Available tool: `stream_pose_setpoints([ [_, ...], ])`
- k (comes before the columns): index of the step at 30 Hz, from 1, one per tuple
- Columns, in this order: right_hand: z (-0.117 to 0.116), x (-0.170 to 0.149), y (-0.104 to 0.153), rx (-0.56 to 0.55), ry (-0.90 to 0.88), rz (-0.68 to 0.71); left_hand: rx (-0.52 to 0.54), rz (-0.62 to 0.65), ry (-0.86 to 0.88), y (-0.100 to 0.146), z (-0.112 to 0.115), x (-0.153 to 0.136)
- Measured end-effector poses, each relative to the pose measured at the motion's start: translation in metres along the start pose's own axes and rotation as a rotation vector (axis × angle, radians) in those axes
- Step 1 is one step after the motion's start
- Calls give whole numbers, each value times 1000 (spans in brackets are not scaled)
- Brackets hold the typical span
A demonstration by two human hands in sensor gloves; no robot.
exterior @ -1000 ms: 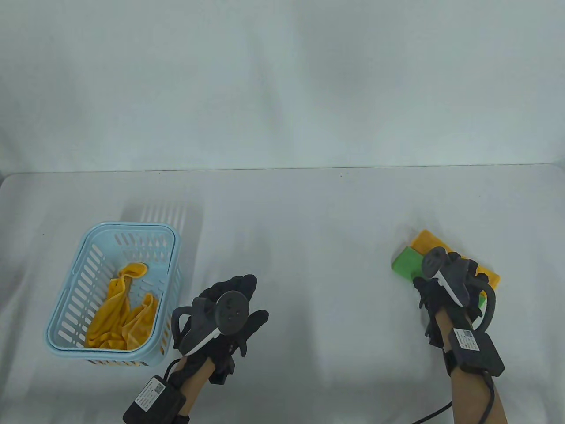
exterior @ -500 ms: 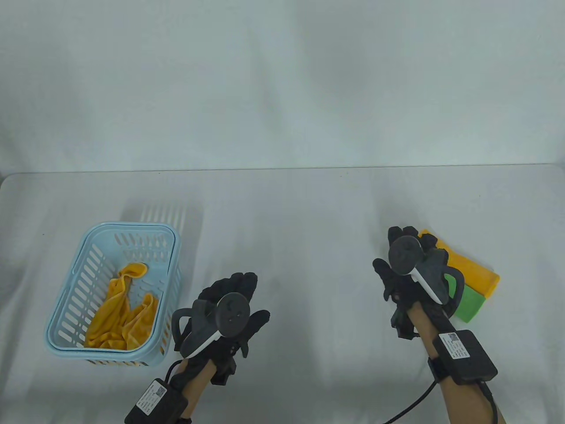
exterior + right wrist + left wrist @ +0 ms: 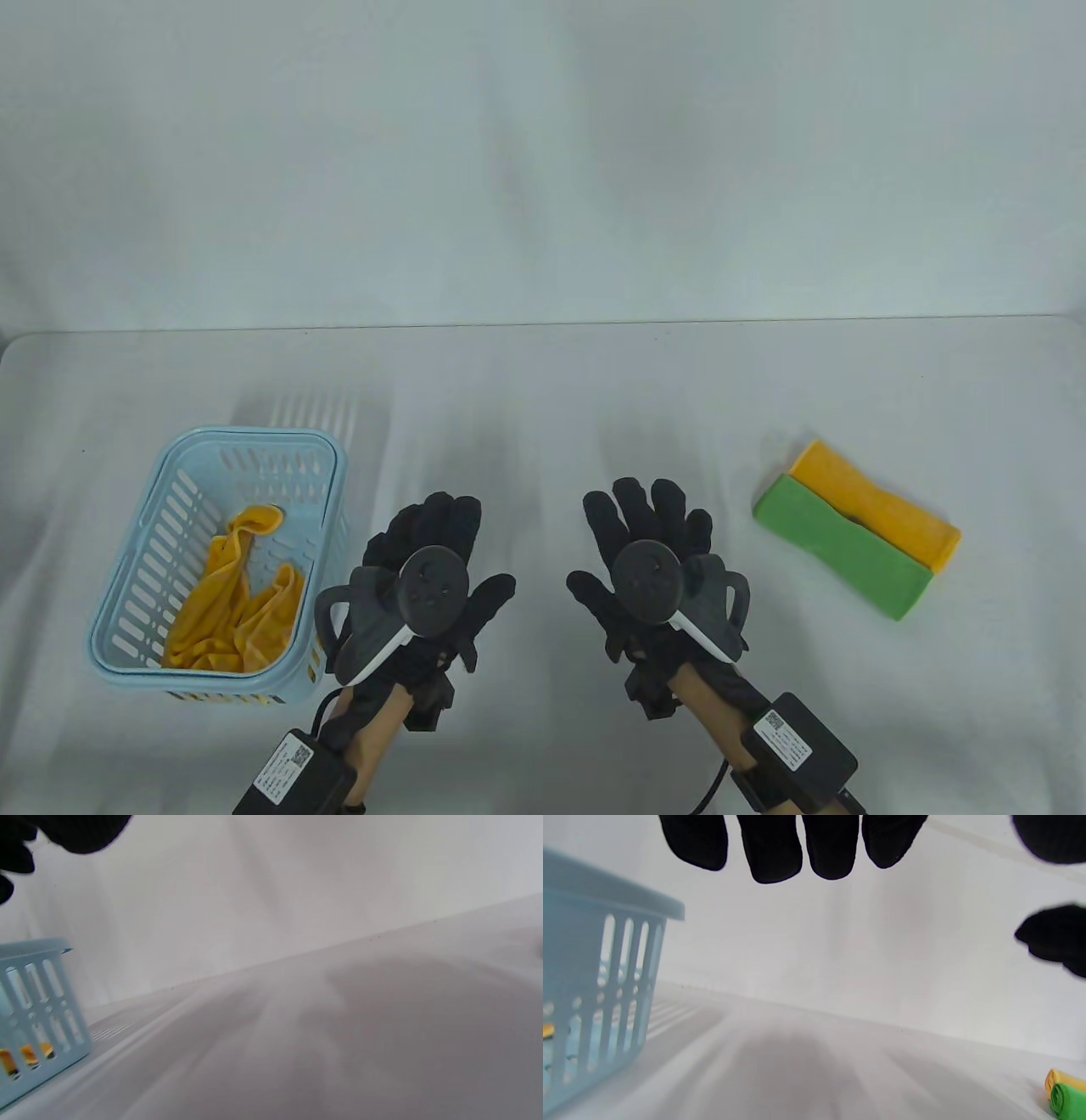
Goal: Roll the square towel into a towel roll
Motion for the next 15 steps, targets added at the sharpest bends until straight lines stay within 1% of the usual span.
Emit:
stream_pose_setpoints([
  [2,-6,0,3,23,-20,26,9,-16,-2,-1,-13,-7],
  [5,-13,-4,7,76,6,22,11,-49,-27,-4,-29,-20],
  [7,-16,-6,9,100,9,18,4,-83,-46,-9,-41,-35],
  [9,-14,-6,9,99,-3,12,2,-113,-62,-12,-48,-50],
  [12,-11,-6,9,87,-31,8,-19,-169,-97,-17,-52,-75],
  [15,-10,-7,9,83,-35,4,-70,-232,-135,-24,-48,-106],
])
Point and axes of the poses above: the tracker on the back of each hand, its own x axis roughly to the thumb side, its own y axis roughly from the fingertips to the wrist, z = x × y, the point moved 3 cm from there along -y, roughly from the wrist to the fingertips, and after that the axes turned 12 degrees about -y, right-handed, at the moved point
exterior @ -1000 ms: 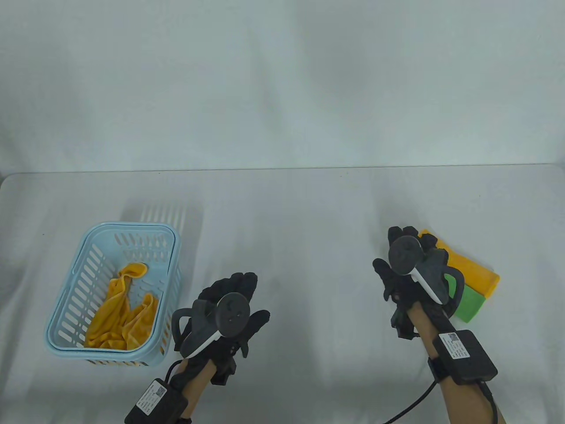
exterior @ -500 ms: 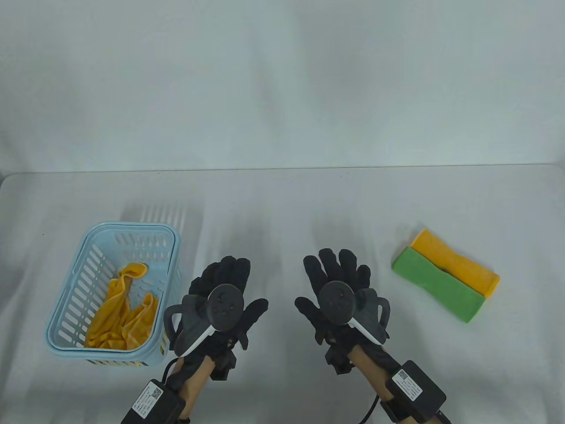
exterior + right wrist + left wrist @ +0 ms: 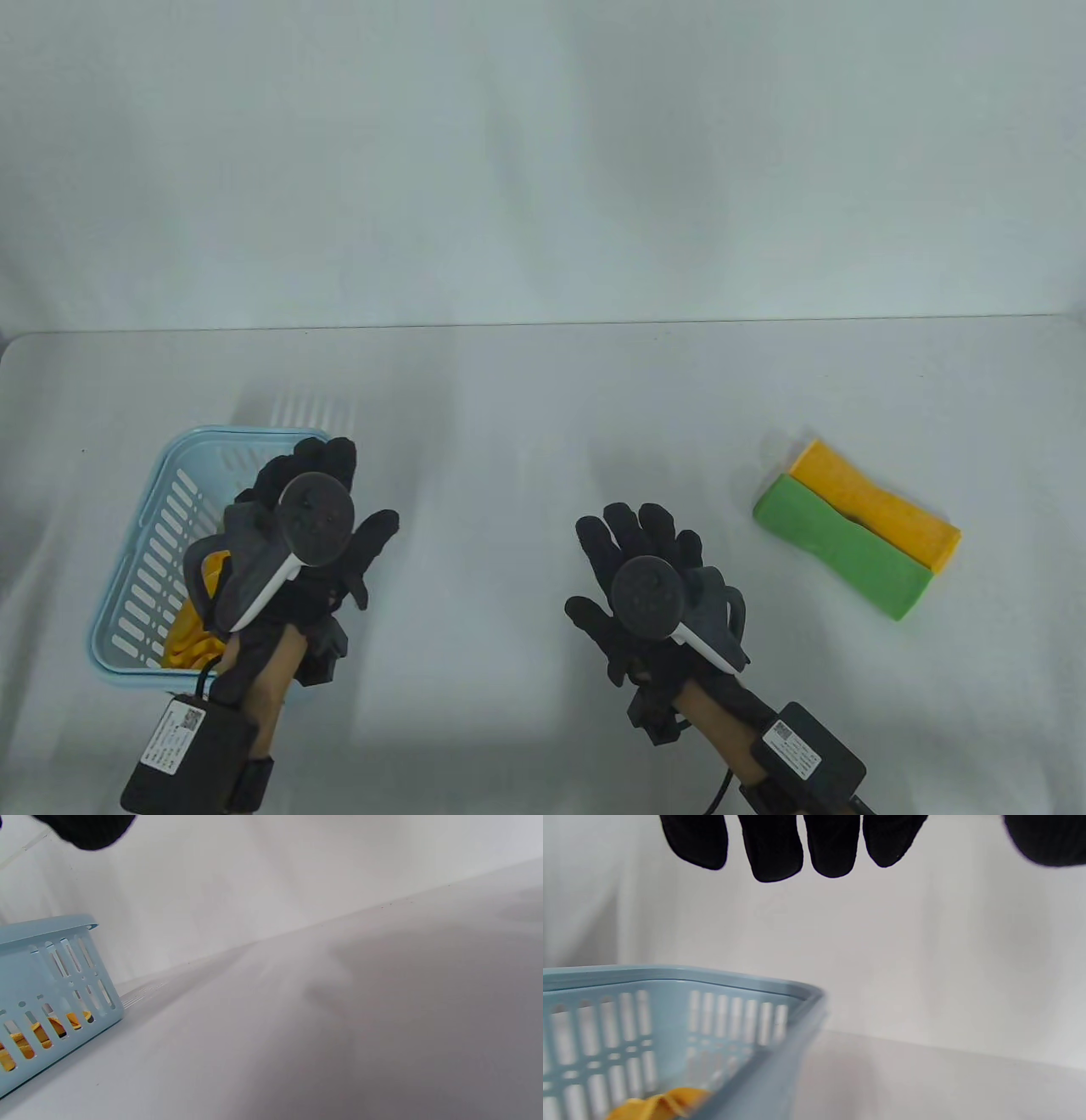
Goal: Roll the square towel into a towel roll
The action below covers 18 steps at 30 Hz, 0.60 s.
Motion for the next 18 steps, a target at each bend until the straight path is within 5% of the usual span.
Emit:
stream_pose_setpoints([
  [9,3,-3,-2,-1,-38,-17,-267,-129,-82,-47,57,-63],
  [13,3,-3,-2,1,-43,-20,-465,-117,-122,-57,91,-69],
  [18,3,-4,-3,8,-47,-26,-584,-95,-179,-63,109,-65],
])
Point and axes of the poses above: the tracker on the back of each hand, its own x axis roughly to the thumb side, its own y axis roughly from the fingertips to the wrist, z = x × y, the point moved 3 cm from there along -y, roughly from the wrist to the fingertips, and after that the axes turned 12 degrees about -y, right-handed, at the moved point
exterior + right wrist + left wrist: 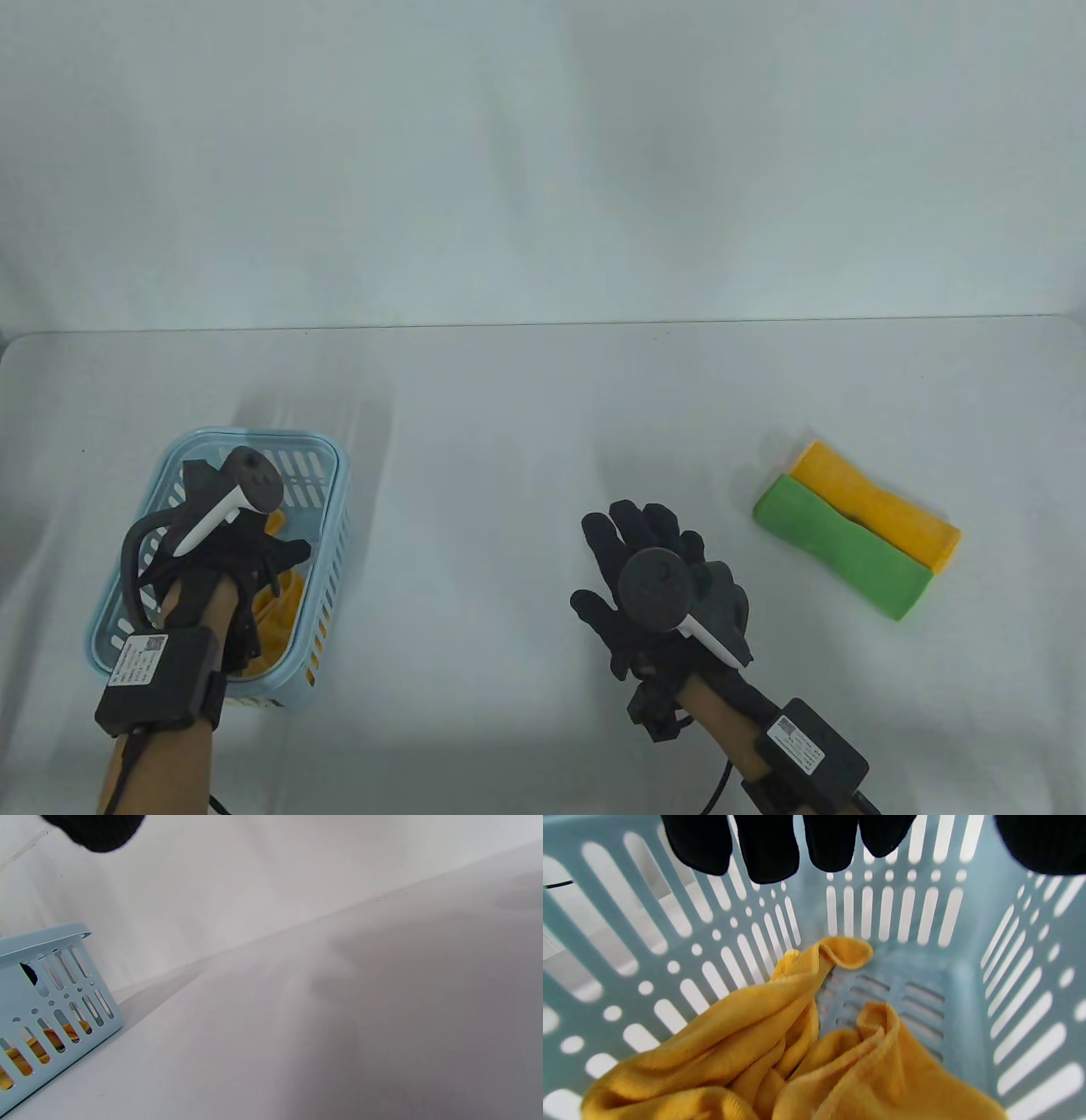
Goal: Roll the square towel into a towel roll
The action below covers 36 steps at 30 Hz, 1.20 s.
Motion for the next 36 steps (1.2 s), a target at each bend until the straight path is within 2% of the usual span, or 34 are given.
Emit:
stream_pose_setpoints([
  [1,0,0,0,0,-1,-1,6,-4,-8,-1,-1,1],
  [2,1,-1,0,-2,-5,-4,59,-18,-15,-3,-1,3],
  [15,3,-5,-2,-2,-29,-27,-176,-14,-142,-41,54,18],
  [22,2,-7,-3,5,-34,-41,-215,-2,-201,-46,63,25],
  [27,2,-8,-4,8,-25,-50,-200,20,-291,-48,63,34],
  [29,2,-8,-4,8,-24,-52,-196,42,-264,-48,63,37],
  [32,2,-8,-4,8,-28,-54,-189,18,-242,-48,61,34],
  [36,1,-8,-5,6,-29,-52,-161,-31,-324,-47,61,32],
])
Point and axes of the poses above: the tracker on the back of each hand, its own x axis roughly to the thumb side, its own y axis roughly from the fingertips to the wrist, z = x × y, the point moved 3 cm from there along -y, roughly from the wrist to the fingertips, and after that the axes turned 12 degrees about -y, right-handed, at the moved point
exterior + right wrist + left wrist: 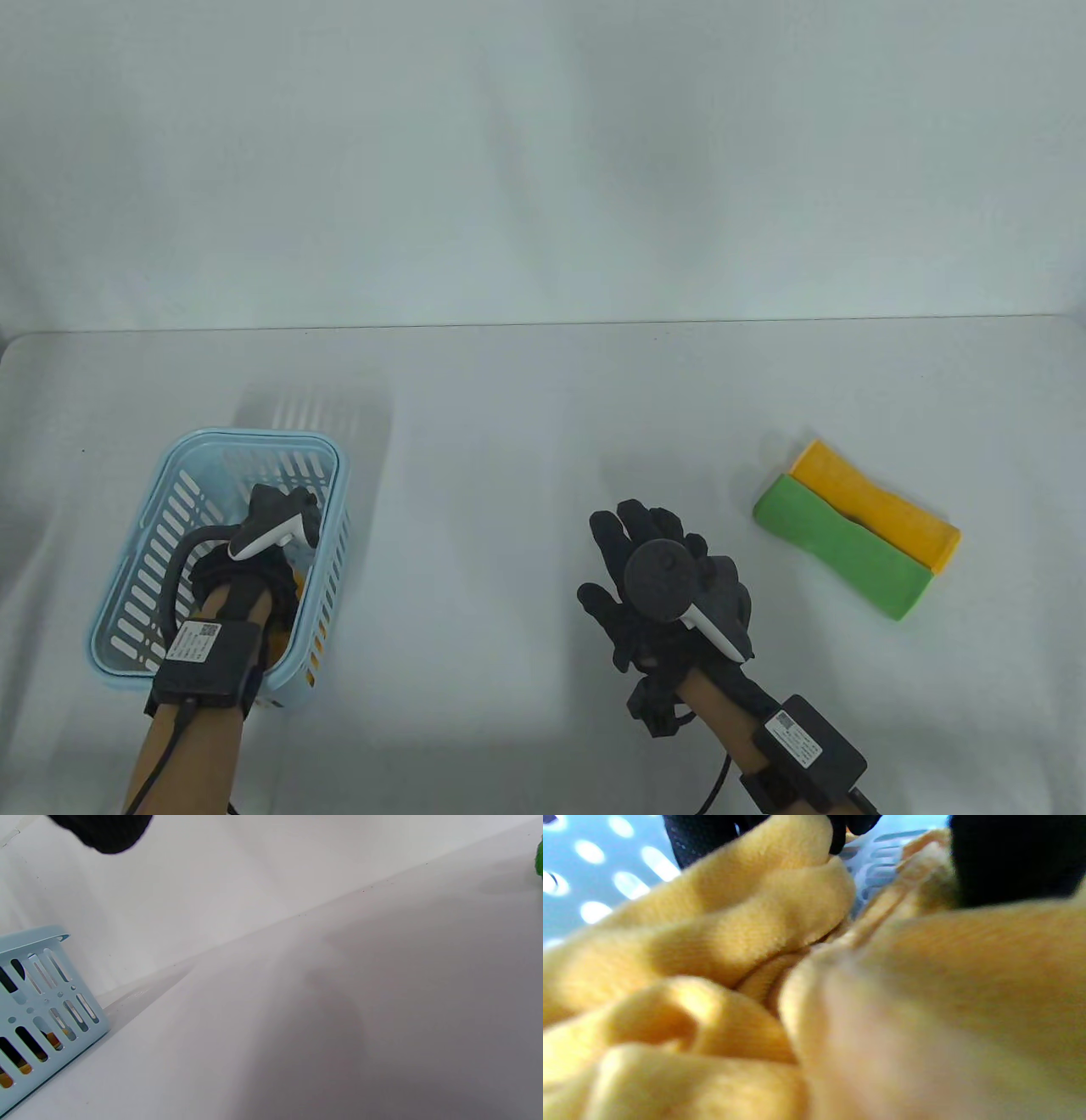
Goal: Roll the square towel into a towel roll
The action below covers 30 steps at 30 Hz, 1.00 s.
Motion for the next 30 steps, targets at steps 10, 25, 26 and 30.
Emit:
stream_pose_setpoints([
  [10,-1,0,-1,3,3,1,-81,38,78,-7,8,1],
  [25,0,-2,-3,0,-15,-12,50,-18,78,-5,-7,-5],
  [26,0,-2,-3,0,-16,-13,72,-29,82,-4,-9,-7],
  [30,3,-3,-4,-8,-31,-15,169,-99,159,4,-19,-23],
])
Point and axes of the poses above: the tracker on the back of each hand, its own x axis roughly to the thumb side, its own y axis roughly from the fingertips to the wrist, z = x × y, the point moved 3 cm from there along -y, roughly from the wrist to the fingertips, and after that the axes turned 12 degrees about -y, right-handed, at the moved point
